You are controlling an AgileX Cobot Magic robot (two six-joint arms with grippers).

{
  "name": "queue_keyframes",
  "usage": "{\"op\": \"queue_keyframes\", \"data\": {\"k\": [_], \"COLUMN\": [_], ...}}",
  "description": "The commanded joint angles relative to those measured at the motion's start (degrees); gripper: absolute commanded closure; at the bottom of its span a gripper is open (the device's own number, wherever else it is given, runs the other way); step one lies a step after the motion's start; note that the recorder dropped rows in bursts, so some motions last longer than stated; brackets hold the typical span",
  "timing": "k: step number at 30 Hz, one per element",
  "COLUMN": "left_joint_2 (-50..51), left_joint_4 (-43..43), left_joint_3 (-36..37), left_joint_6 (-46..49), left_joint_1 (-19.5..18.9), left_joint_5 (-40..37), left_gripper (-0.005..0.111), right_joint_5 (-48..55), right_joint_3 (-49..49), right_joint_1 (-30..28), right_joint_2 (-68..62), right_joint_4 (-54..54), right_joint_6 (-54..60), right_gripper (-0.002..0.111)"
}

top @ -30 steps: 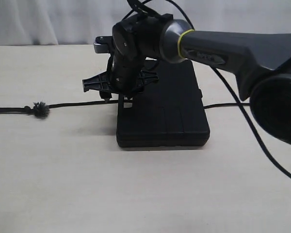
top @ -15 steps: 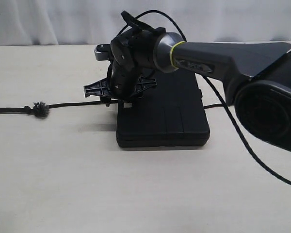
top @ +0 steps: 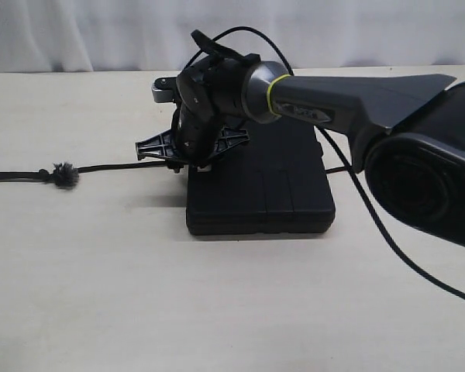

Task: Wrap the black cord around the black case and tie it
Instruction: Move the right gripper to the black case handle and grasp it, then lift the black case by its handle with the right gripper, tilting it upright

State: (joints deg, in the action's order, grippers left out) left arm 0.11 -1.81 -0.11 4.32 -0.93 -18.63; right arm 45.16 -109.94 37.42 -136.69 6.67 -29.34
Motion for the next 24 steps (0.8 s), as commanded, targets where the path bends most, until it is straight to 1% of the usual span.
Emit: {"op": "queue_keyframes", "data": {"k": [1,14,16,20,21,24], "left_joint_2": [-0.1,-0.1,-0.1,-0.1,-0.1,-0.1], "left_joint_4": [-0.4,-0.4,-0.4,-0.4,-0.4,-0.4], "left_joint_3": [0.1,0.1,0.1,0.1,0.1,0.1], "left_joint_6": [-0.1,-0.1,-0.1,-0.1,-0.1,-0.1], "left_joint_1": [0.2,0.2,0.2,0.2,0.2,0.2], "left_joint_5": [0.9,0.9,0.9,0.9,0.9,0.9], "left_gripper": [0.107,0.107,0.107,0.107,0.107,0.107], "right_joint_5": [-0.2,-0.2,-0.2,-0.2,-0.2,-0.2], "right_joint_3": [0.0,0.0,0.0,0.0,0.0,0.0], "right_joint_1": [0.0,0.0,0.0,0.0,0.0,0.0], "right_joint_2": [-0.3,-0.3,-0.3,-0.3,-0.3,0.3], "right_joint_4": [0.2,-0.2,-0.2,-0.2,-0.3,-1.7], "right_joint_6": [0.0,-1.3,-1.3,-1.3,-1.3,-1.3], "right_gripper": [0.066,0.082,0.086,0.102,0.104,0.104]}}
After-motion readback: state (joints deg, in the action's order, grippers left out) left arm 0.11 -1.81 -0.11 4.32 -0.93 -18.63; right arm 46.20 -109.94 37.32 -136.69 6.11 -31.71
